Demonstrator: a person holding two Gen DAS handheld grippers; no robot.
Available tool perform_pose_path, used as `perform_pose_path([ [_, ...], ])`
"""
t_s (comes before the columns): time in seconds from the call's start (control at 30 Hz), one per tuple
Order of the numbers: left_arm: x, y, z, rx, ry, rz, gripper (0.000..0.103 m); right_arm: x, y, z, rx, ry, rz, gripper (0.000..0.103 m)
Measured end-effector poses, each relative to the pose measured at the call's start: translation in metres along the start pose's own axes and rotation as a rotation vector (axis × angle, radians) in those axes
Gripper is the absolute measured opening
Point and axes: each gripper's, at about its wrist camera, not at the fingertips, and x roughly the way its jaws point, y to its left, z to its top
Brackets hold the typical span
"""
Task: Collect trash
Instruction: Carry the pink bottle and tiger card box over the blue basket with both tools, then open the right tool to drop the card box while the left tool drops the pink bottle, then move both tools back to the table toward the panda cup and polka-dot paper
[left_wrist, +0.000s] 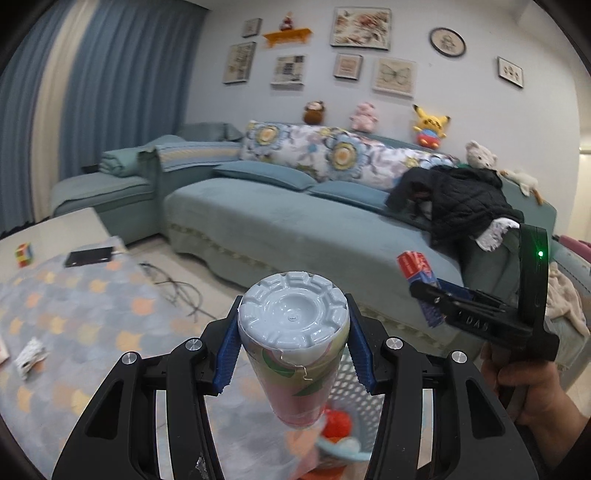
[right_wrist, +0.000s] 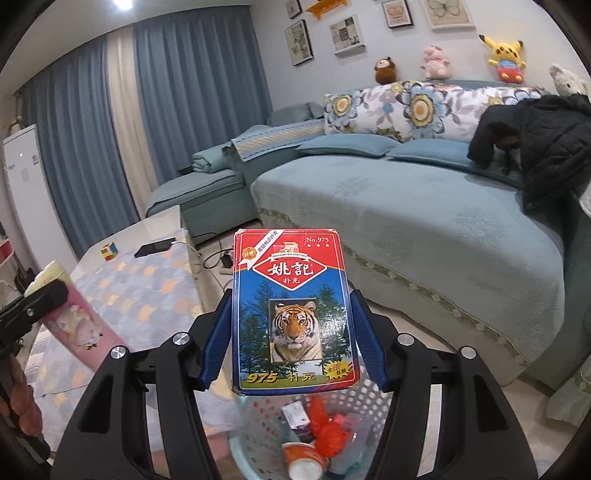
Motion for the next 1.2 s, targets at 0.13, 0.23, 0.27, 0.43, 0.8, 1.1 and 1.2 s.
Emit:
perform_pose_path([
  [0.13, 0.032, -0.026, -0.005, 0.004, 0.039, -0.041, 0.049, 0.004, -0.021, -0.004, 0.034, 0.043, -0.022, 0.057],
  [0.23, 0.052, -0.038, -0.014, -0.004, 0.080, -0.064, 0.049, 0.012, -0.035, -0.007, 0.073, 0.099, -0.041, 0.059],
  [0.27, 0.057, -0.041, -0.017, -0.007, 0.093, -0.070, 0.049, 0.013, -0.039, -0.009, 0.089, 0.117, -0.039, 0.059],
  [0.43, 0.071, -0.046, -0.029, -0.002, 0.131, -0.074, 0.049, 0.020, -0.051, -0.014, 0.133, 0.158, -0.041, 0.059],
  [0.8, 0.070, -0.056, -0.031, 0.028, 0.139, -0.028, 0.051, 0.026, -0.048, -0.015, 0.143, 0.184, -0.063, 0.062],
  [1.1, 0.056, -0.056, -0.024, 0.039, 0.109, -0.004, 0.052, 0.027, -0.043, -0.012, 0.133, 0.177, -0.057, 0.062],
  [1.2, 0.053, -0.052, -0.024, 0.032, 0.110, 0.005, 0.052, 0.027, -0.038, -0.012, 0.123, 0.172, -0.057, 0.062],
])
